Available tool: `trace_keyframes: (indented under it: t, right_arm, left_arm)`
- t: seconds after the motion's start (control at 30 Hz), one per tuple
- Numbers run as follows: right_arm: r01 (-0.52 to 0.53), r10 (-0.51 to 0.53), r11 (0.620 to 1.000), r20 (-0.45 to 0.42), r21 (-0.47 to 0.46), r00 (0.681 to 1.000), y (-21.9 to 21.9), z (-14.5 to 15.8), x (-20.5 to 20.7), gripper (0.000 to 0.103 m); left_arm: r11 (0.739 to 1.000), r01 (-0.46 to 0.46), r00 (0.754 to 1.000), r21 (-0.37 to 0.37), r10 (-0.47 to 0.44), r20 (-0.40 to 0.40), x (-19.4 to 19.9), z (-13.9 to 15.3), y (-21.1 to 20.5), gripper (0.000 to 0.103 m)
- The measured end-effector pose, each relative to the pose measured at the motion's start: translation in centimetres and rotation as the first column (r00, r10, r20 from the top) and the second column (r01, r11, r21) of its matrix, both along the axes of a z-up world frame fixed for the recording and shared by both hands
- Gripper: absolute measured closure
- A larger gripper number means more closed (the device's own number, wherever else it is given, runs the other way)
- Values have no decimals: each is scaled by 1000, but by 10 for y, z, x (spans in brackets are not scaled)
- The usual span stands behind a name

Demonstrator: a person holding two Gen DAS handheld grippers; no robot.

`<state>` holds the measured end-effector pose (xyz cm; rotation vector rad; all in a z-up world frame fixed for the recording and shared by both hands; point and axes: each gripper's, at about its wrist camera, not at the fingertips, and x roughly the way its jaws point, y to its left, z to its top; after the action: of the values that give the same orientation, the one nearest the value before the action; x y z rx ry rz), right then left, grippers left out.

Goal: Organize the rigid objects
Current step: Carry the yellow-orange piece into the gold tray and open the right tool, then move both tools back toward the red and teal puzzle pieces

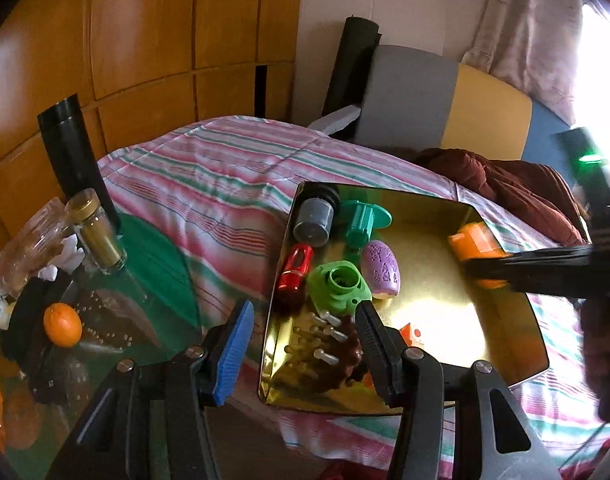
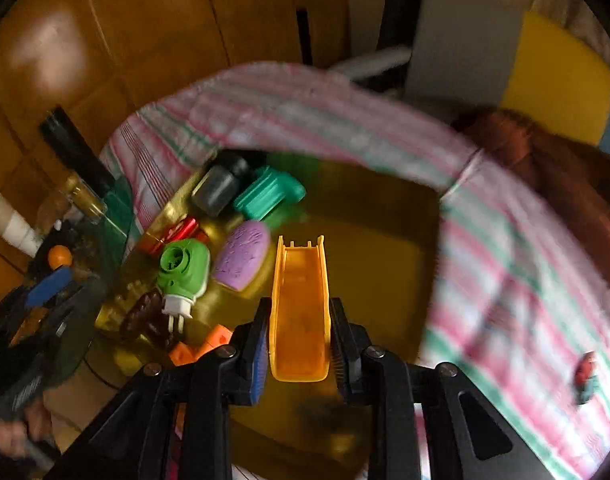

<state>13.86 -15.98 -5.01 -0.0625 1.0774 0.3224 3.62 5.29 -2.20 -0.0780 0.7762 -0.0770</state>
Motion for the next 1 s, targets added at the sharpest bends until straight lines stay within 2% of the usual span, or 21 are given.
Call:
trace_keyframes:
  t: [0.1,0.2,0.23,0.33,0.47,0.7,0.83,1.0]
  right_arm:
    - [20,-20,1000,-77,-3,997,15,-31,14,77]
    - [19,-19,1000,-109,3,994,26,-49,17,74]
    - [14,-13,1000,-120,9,993,26,-53,15,68]
    - [7,-3,1000,-132,28,991,27,-55,12,67]
    - [18,-11,997,-96,74,995,20,-43,4,67]
    - [41,-47,989,43,139,998,-4,2,-14,63]
    - [77,-96,985,122,154,988,-30,24,-25,63]
    - [181,-209,972,195,150,958,-88,46,-46,63]
  left_arm:
    - [1000,2,1000,-6,-2,-14,1,-4,2,49]
    - [1000,4,1000,-10,-4,-23,2,-7,1,49]
    - [1000,5,1000,-13,-6,-26,2,-8,2,48]
    - [1000,0,999,-22,0,-33,2,-10,3,47]
    - [1000,1,1000,-15,-2,-30,2,-9,1,47]
    - [999,30,999,19,-30,-11,-1,-2,-10,46]
    - [997,66,998,37,-67,7,-4,5,-22,45]
    - [991,119,993,58,-120,20,-8,12,-42,43]
